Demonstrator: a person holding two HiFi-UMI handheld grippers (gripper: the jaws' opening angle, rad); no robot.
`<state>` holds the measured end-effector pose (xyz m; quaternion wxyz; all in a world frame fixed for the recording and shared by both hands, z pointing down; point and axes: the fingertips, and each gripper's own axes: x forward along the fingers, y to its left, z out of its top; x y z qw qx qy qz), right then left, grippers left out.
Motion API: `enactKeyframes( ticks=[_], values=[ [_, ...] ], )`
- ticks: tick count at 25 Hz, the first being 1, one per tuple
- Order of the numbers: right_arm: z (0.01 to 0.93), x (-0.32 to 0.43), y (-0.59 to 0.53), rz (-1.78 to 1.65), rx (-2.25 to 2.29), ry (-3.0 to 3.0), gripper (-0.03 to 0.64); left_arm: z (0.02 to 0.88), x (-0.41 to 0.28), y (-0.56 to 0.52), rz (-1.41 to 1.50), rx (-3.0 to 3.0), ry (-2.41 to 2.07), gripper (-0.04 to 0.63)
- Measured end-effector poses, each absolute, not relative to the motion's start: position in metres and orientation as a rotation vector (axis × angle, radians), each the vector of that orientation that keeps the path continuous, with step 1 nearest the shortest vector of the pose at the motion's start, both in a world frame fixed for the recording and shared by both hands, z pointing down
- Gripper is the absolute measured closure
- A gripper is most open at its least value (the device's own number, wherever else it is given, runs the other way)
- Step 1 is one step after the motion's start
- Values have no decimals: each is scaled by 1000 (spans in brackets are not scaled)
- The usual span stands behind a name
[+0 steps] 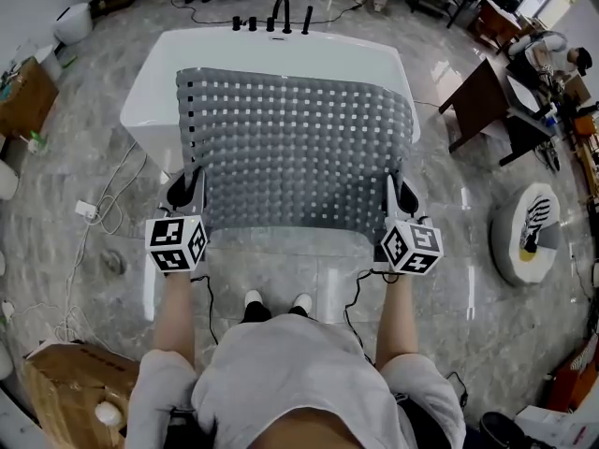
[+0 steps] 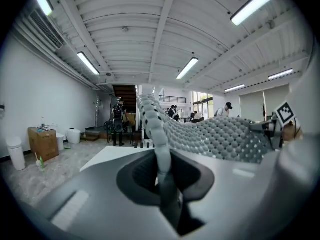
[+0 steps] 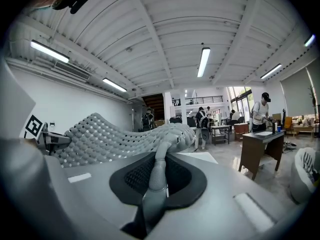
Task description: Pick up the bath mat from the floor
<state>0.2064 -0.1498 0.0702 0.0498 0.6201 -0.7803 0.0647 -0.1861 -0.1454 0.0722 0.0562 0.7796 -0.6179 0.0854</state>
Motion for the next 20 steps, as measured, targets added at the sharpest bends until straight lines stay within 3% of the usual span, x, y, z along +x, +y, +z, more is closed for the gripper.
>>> enactKeyframes(
  ticks=[20],
  values=[
    [41,206,-143,73,1923,-2410,575,31,-186,-138,162,2447,-1969,551]
  ],
)
